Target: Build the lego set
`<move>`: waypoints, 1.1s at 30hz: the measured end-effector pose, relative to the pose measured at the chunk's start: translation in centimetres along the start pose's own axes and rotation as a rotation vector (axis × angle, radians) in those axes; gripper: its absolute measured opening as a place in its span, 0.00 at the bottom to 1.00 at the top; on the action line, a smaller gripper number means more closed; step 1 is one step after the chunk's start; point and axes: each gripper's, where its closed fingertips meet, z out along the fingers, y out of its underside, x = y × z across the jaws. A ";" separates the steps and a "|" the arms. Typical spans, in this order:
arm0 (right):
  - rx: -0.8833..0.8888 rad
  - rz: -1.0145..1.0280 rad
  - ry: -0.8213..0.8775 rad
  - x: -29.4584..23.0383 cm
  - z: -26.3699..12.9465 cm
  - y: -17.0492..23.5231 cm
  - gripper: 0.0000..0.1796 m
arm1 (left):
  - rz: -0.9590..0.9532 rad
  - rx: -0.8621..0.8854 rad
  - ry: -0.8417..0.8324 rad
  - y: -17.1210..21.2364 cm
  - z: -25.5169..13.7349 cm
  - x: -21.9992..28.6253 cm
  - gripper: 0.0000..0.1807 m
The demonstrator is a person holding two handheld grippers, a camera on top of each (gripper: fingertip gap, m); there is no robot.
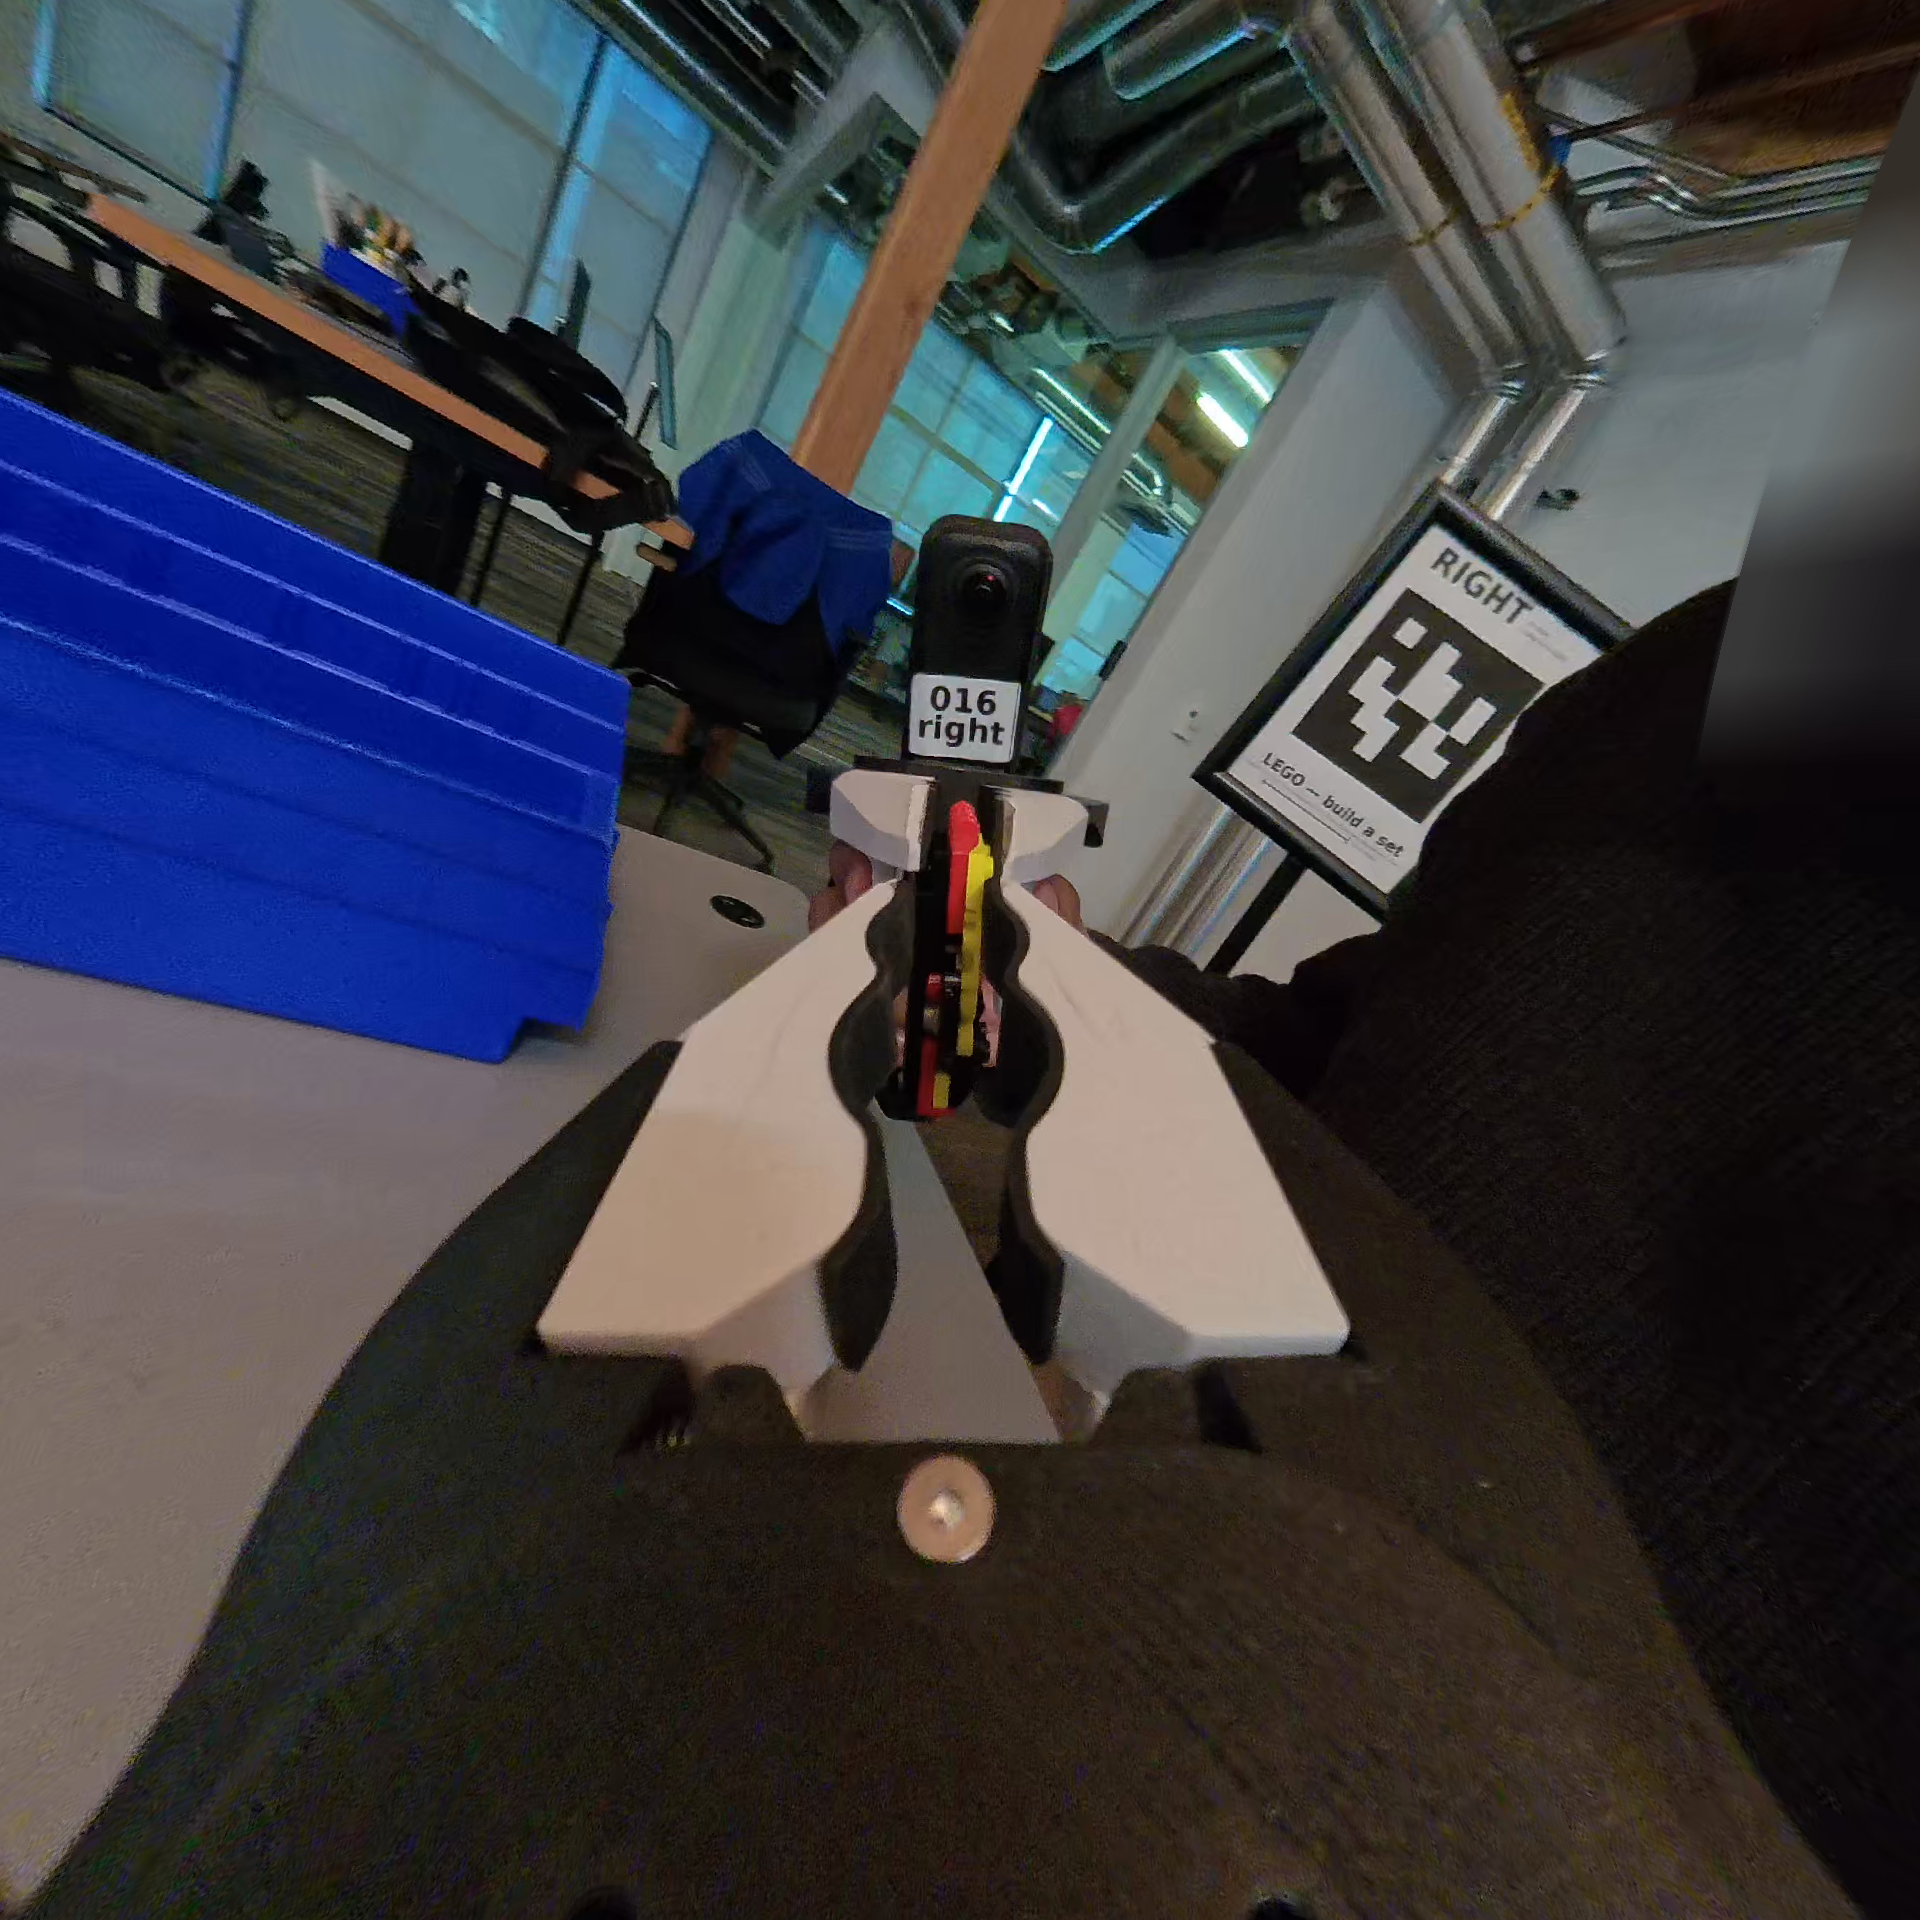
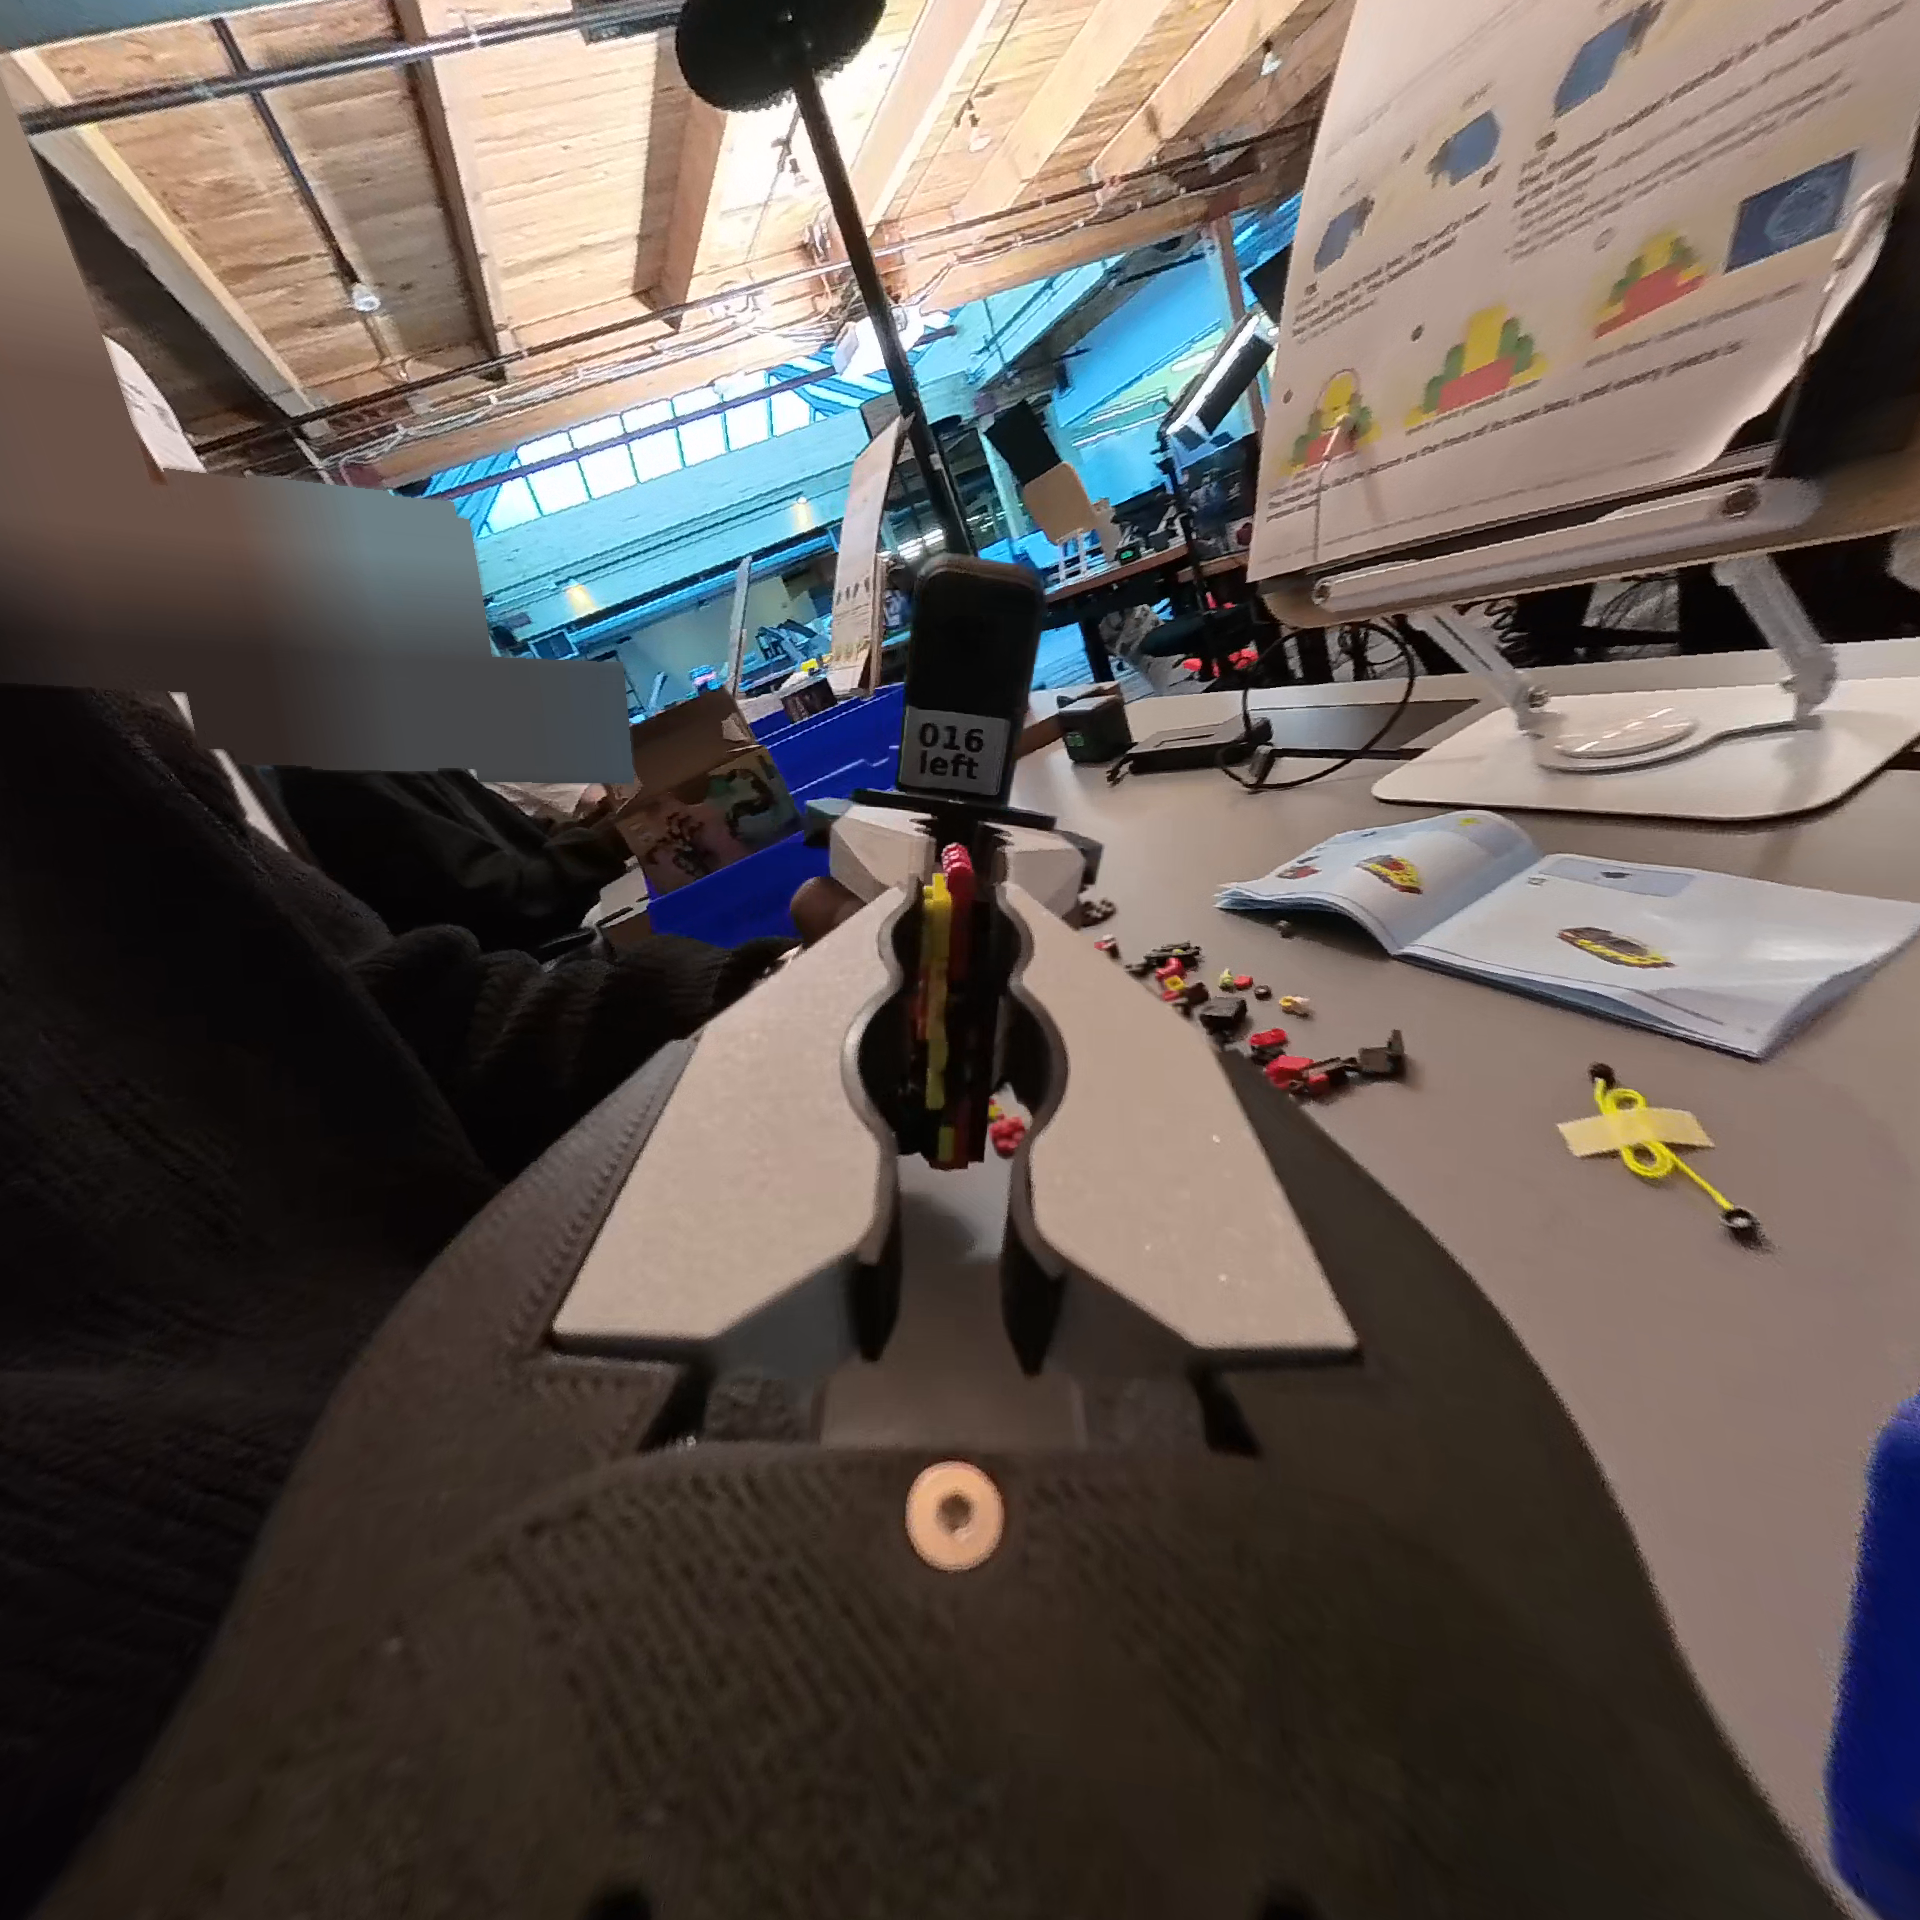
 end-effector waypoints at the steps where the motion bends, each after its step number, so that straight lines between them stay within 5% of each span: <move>1: 0.002 -0.005 0.010 0.0 -0.3 0.0 0.05 | -0.010 -0.003 0.015 0.1 0.3 0.0 0.05; 11: -0.002 -0.025 0.040 0.4 -0.2 -0.1 0.05 | -0.006 0.012 -0.047 0.0 0.4 -0.9 0.10; 20: -0.017 -0.054 0.022 1.1 2.2 0.0 0.05 | -0.007 0.071 -0.208 -1.2 -4.2 -2.4 0.14; 24: -0.031 -0.092 0.028 1.4 3.4 0.1 0.05 | 0.035 0.013 -0.461 -0.5 -6.8 -5.1 0.14; 28: -0.053 -0.165 0.056 1.8 4.7 0.3 0.05 | 0.153 -0.377 -0.997 3.1 -13.4 -10.9 0.14; 33: -0.054 -0.197 0.044 1.6 5.4 0.0 0.05 | 0.507 -1.279 -1.559 3.5 -23.9 -13.0 0.16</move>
